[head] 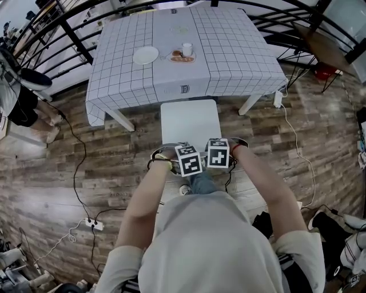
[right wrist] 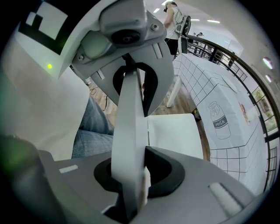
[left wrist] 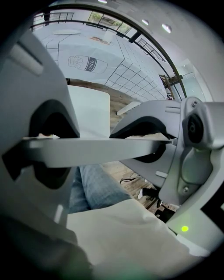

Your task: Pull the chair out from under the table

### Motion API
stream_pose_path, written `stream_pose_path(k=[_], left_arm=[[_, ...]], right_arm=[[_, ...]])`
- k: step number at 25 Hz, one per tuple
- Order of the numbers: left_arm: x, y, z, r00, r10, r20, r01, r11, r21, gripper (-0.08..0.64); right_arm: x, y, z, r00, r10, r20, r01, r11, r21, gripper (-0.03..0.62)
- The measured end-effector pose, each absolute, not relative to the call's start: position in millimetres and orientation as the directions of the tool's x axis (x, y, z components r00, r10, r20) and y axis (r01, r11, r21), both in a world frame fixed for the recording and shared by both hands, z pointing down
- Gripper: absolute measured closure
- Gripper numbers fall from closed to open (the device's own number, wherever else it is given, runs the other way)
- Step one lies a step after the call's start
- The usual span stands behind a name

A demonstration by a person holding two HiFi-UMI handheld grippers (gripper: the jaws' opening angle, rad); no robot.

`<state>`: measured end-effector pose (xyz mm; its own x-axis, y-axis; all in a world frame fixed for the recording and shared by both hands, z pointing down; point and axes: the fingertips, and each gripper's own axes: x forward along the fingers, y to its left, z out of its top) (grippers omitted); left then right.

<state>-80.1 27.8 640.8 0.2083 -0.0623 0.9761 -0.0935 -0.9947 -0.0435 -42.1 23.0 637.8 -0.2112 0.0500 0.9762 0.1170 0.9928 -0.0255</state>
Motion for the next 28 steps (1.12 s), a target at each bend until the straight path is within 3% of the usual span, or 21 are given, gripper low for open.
stream_pose_path(k=[28], left_arm=[[-74.5, 89.2, 641.6, 0.211, -0.062, 0.976, -0.095, -0.995, -0.043, 0.484]], right_arm=[[-36.6, 84.4, 638.6, -0.222, 0.066, 0.973, 0.103, 0.994, -0.043, 0.517]])
